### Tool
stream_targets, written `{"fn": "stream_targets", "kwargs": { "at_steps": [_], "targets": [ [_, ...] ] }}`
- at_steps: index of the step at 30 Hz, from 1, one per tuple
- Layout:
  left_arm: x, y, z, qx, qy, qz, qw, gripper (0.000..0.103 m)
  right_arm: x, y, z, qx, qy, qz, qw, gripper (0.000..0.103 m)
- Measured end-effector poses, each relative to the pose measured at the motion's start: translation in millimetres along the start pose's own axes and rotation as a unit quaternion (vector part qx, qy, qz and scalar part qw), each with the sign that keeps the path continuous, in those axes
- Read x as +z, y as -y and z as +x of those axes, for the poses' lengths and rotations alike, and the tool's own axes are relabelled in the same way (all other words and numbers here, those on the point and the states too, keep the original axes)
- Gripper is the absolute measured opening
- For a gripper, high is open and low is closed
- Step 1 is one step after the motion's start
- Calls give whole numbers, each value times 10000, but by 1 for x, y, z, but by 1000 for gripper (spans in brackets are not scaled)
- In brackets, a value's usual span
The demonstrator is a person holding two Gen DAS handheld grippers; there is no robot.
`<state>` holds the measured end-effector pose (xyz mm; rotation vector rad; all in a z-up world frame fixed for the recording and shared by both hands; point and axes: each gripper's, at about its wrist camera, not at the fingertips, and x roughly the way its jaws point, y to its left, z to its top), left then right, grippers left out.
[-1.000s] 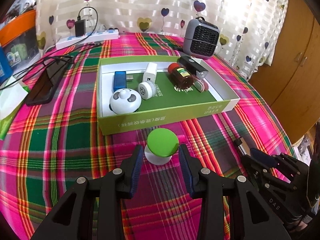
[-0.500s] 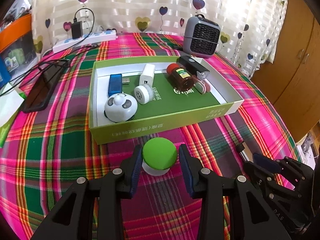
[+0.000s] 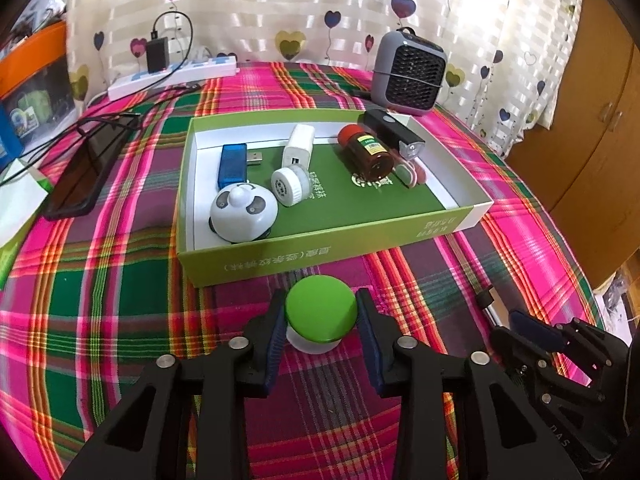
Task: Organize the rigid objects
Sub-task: 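Grasp the green-topped white stand with the left tool, then carry the lighter with right tool while left carries the green stand into the box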
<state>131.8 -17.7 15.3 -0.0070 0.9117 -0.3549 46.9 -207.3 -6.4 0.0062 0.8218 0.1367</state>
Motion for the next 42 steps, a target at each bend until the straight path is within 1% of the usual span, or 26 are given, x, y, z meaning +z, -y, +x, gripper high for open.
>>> {"fn": "stream_targets", "kwargs": {
  "at_steps": [21,42],
  "targets": [
    [-1,-1,-3,-25,36,-21,10000,32,0,-1,0,-14,1,-19,10000,24],
    [0,2,-21,-33,267,-23,9996,32,2,-1,-8,29,162,27,9999,24]
  ]
}}
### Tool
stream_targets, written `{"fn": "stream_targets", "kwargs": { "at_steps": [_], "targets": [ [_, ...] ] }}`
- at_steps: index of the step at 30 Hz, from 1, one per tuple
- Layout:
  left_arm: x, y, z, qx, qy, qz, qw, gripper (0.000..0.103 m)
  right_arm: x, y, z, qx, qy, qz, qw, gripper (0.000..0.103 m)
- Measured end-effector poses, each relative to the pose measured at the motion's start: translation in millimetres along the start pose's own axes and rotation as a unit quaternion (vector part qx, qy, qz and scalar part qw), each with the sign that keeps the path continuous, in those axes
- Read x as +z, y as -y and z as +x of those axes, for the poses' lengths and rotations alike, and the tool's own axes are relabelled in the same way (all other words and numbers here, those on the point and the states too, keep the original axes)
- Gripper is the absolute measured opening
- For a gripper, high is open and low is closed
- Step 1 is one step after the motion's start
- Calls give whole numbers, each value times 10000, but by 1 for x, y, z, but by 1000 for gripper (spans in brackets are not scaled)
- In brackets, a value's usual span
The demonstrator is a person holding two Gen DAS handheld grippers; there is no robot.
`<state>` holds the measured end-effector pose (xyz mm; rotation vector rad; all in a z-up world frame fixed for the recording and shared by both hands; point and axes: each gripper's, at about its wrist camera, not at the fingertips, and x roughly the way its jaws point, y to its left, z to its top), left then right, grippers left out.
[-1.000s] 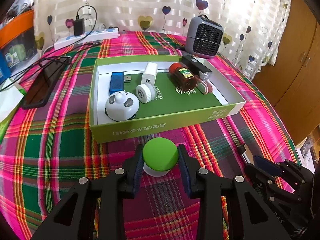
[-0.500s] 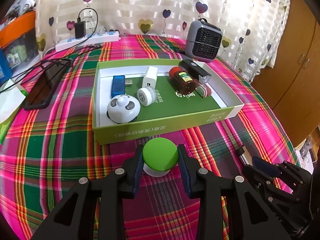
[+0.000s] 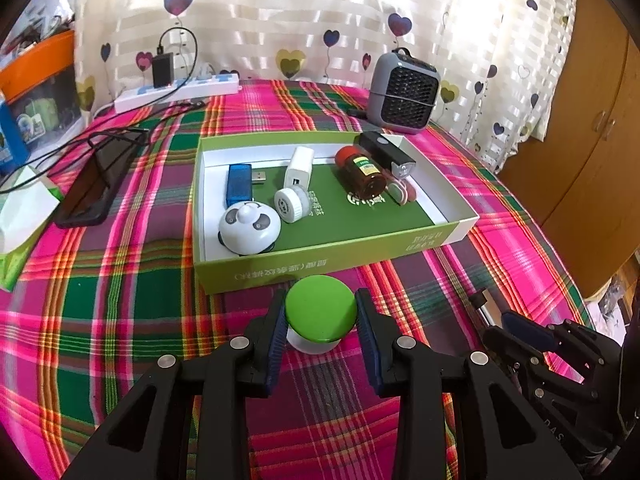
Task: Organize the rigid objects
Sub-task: 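Carry the lighter with right tool while left carries the green stand into the box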
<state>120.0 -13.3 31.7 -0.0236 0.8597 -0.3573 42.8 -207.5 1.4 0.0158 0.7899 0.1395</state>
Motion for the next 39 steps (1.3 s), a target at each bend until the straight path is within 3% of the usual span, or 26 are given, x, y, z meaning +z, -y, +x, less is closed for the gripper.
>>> {"fn": "stream_targets", "kwargs": {
  "at_steps": [21,39],
  "targets": [
    [16,7,-21,-35,214,53,9998,32,31,1,-15,192,361,-35,9992,24],
    [45,12,-3,-108,144,85,9998,32,81,4,-1,294,493,-305,9979,24]
  ]
}}
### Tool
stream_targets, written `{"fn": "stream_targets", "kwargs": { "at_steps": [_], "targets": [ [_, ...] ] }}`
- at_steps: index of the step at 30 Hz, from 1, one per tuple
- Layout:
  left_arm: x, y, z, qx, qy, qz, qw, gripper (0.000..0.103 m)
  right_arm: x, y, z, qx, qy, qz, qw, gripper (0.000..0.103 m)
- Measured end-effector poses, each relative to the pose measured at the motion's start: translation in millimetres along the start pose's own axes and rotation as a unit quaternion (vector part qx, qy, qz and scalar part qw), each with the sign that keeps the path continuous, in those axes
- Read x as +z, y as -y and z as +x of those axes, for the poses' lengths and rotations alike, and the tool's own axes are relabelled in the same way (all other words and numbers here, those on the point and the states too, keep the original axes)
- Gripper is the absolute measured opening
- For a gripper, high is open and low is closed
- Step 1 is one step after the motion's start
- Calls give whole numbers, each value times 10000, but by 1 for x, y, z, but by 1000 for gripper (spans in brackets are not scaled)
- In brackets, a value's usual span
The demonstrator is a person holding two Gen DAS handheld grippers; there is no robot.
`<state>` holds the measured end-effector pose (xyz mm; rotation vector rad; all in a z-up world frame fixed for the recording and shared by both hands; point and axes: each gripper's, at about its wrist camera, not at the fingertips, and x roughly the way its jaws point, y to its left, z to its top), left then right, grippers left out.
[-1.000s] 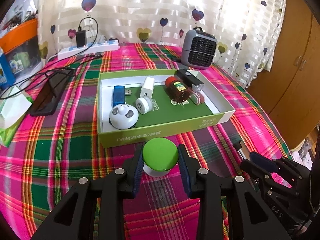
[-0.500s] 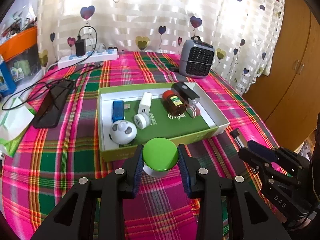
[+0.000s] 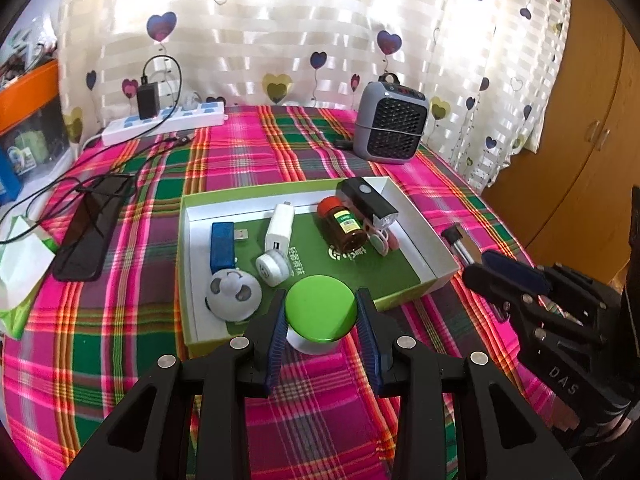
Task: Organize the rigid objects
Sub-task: 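Carry the lighter with right tool while left carries the green stand into the box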
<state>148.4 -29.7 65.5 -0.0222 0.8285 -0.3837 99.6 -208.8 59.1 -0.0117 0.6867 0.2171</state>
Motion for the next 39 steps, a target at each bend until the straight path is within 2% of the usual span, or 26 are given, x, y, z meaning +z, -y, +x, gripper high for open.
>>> {"fn": "stream_targets", "kwargs": {
  "at_steps": [20,31,39],
  "targets": [
    [20,-1,46,-133,-188,-81,9997,32,44,14,49,322,-124,-4,9994,24],
    [20,0,68,-143,-404,-105,9990,32,57,9,79,791,-413,-42,9960,24],
    [20,-2,79,-103,-496,-138,9986,32,57,13,96,644,-569,-15,9963,24]
  ]
}}
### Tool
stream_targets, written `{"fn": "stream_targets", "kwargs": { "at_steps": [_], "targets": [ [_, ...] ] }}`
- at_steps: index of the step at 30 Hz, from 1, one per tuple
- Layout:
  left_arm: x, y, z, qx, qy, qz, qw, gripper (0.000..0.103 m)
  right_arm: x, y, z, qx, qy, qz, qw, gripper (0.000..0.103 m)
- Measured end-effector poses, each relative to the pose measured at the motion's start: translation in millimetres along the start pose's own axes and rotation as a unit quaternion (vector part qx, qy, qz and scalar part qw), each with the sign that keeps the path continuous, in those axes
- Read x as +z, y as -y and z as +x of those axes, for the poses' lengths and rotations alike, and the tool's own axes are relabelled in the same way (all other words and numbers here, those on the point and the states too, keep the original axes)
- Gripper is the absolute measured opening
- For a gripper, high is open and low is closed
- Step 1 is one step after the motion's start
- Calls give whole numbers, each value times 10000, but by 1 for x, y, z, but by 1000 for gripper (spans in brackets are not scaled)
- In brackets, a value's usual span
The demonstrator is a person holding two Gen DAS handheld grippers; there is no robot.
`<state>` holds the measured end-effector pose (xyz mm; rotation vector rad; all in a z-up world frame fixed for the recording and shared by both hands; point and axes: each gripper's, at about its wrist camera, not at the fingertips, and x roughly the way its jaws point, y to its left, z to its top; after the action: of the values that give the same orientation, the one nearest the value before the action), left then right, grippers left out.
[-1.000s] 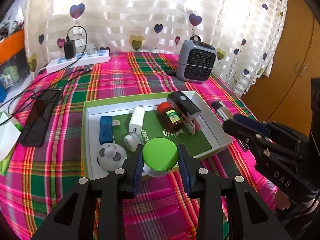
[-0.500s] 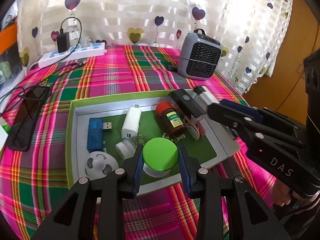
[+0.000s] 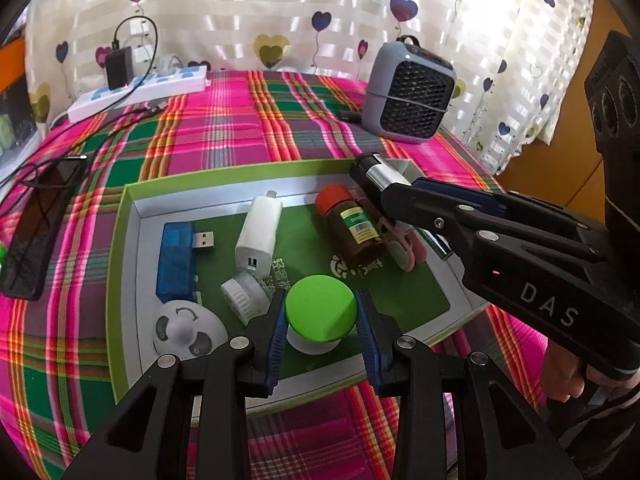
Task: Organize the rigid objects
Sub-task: 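Carry the lighter with right tool while left carries the green stand into the box, then open both tools to release the lighter and green stand in the box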
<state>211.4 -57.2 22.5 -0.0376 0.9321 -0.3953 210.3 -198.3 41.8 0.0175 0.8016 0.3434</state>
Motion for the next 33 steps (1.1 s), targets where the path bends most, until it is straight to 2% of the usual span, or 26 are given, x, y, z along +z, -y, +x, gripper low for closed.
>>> {"fn": "stream_targets", "kwargs": {
  "at_steps": [6,33],
  "targets": [
    [-1,-2,5,20,-44,-15,10000,32,-1,6,10,-43,-93,99,9999,24],
    [-1,-3,10,65,-101,-8,9999,33,1,0,15,-333,-29,-98,9994,24]
  ]
}}
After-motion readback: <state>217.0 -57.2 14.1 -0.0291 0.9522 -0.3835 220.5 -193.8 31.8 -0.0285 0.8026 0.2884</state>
